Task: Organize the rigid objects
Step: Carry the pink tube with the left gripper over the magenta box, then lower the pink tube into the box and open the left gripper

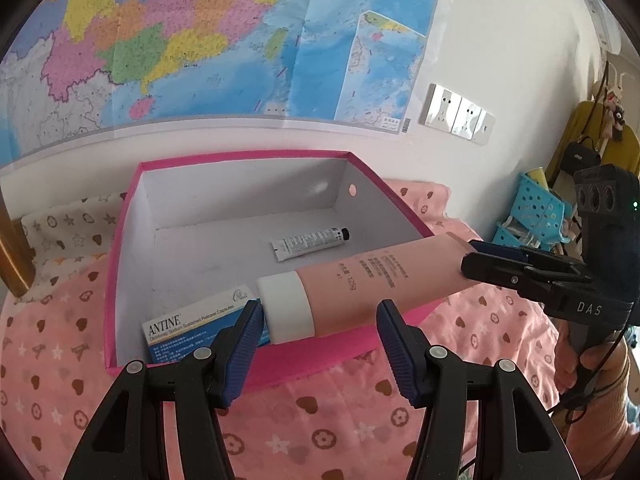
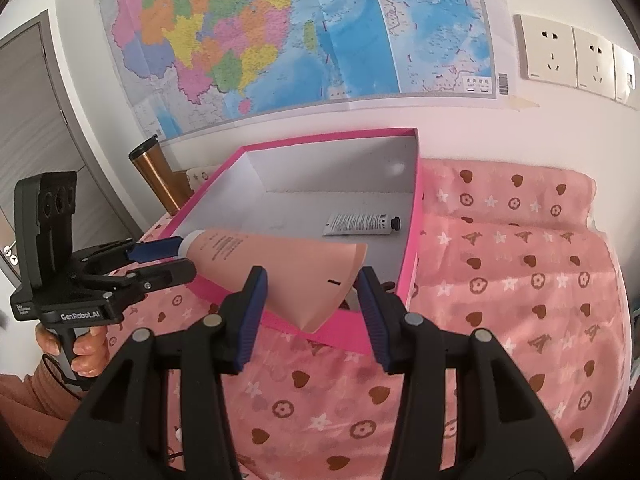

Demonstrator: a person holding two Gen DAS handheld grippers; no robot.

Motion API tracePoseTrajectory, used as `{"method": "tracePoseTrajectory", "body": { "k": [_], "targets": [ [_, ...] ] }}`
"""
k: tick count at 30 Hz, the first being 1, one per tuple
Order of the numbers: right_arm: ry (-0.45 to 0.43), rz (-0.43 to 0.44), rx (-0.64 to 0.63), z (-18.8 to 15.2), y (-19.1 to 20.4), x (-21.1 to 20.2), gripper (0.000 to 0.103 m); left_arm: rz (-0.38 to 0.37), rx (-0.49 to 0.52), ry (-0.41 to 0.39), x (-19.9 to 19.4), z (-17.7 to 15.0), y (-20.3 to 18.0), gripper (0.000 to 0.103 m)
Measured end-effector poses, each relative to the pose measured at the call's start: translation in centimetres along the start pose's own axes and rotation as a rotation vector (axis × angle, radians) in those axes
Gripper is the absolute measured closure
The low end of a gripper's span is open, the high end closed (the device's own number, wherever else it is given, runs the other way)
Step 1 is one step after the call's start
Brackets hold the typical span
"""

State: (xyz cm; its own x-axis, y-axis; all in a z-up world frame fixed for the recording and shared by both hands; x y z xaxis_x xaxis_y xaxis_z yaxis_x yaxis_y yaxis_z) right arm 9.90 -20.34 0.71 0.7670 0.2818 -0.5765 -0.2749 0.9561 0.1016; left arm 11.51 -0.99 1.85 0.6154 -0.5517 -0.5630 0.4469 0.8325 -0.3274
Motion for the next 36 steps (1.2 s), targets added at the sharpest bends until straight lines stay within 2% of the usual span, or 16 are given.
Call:
{"method": "tracePoseTrajectory", "body": {
  "k": [36],
  "targets": [
    [0.060, -0.062, -0.011, 1.6, -1.6, 4.4, 0.053, 0.045, -0.029, 0.065, 4.3, 1.2, 1.8, 0.044]
  ]
}}
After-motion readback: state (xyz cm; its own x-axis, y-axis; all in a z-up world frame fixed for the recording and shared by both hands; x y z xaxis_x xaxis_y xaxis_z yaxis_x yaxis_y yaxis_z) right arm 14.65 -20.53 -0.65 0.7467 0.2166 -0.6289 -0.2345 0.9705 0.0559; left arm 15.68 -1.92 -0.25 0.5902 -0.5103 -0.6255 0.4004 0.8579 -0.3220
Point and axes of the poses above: each gripper's, at about its wrist camera, not at the fingertips, and x roughly the way its jaws point, y to its left, z to its top, the point moved 1 cm from there along x, roughly the way its jaws point, and after that the axes turned 12 degrees about -z, right-handed, at the moved point
